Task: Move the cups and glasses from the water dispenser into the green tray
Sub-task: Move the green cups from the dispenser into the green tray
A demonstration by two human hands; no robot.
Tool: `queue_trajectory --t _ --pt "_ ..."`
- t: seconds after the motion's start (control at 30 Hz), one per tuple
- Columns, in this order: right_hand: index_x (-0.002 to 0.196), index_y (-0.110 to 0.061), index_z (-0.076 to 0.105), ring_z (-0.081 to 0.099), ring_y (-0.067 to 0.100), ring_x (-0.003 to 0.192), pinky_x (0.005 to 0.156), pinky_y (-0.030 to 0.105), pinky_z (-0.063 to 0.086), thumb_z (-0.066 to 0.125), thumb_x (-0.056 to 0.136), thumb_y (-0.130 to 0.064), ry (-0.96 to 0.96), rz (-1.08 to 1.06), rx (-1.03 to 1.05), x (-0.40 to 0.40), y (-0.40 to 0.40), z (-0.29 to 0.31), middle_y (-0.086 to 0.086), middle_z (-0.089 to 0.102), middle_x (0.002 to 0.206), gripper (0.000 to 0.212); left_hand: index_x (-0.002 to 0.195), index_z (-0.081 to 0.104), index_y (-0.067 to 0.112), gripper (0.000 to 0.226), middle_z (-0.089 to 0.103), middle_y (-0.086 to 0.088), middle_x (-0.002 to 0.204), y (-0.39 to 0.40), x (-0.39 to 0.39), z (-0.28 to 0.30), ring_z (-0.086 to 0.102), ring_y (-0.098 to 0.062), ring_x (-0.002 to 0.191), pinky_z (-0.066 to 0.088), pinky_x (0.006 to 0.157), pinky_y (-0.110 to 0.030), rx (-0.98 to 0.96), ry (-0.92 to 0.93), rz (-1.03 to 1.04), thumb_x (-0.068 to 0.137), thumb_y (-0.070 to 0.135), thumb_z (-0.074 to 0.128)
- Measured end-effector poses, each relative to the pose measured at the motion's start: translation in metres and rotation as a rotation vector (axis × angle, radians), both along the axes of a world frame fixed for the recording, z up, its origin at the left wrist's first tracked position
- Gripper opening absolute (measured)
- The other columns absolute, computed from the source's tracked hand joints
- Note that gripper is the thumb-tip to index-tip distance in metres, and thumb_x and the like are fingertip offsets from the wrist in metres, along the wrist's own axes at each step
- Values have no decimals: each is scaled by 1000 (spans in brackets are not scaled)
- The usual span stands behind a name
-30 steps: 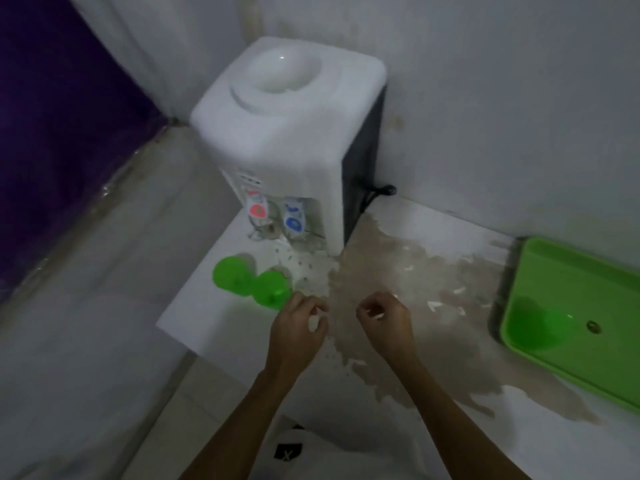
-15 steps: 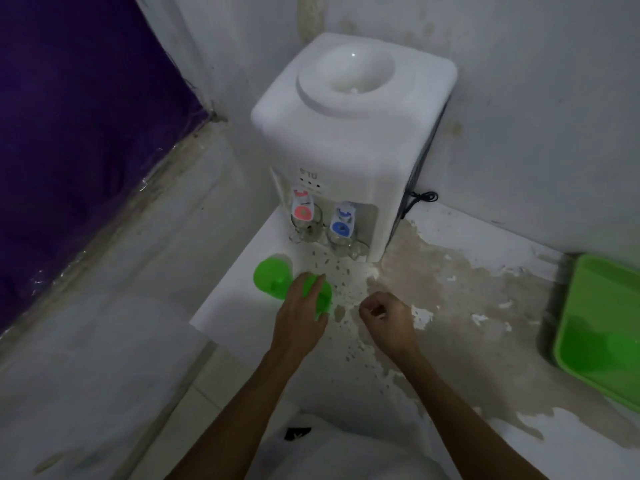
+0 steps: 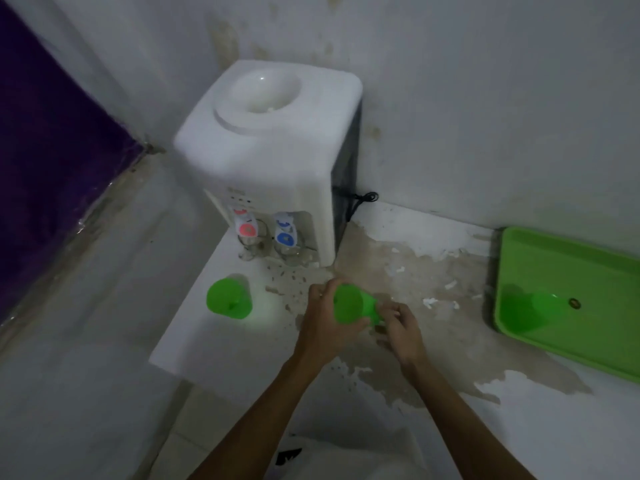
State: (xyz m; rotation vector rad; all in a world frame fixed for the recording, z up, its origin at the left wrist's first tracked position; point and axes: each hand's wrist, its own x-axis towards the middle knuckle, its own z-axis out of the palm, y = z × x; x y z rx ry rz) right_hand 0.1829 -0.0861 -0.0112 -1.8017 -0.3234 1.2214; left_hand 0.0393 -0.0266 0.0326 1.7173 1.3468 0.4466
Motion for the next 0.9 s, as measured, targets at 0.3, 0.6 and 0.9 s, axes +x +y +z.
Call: queue_trajectory --t 0.3,0.6,0.9 --pt "124 -9 61 69 27 86 60 33 57 61 91 -38 371 -298 64 98 -70 14 21 70 112 44 114 39 38 70 41 9 116 -73 106 4 52 2 99 45 73 -12 -45 -104 -209 64 36 89" --pt "118 -20 61 68 23 99 69 37 58 66 91 -28 123 -414 37 190 -151 19 7 69 114 29 99 64 32 25 65 8 106 -119 193 -15 63 -5 96 50 80 -23 -147 -132 -334 79 39 77" --pt "121 -13 53 47 19 103 87 29 38 83 75 -20 -606 -358 -6 271 -185 37 9 49 120 55 86 65 33 16 70 8 91 -127 261 -23 65 -5 83 50 67 -15 -167 -55 -386 90 18 69"
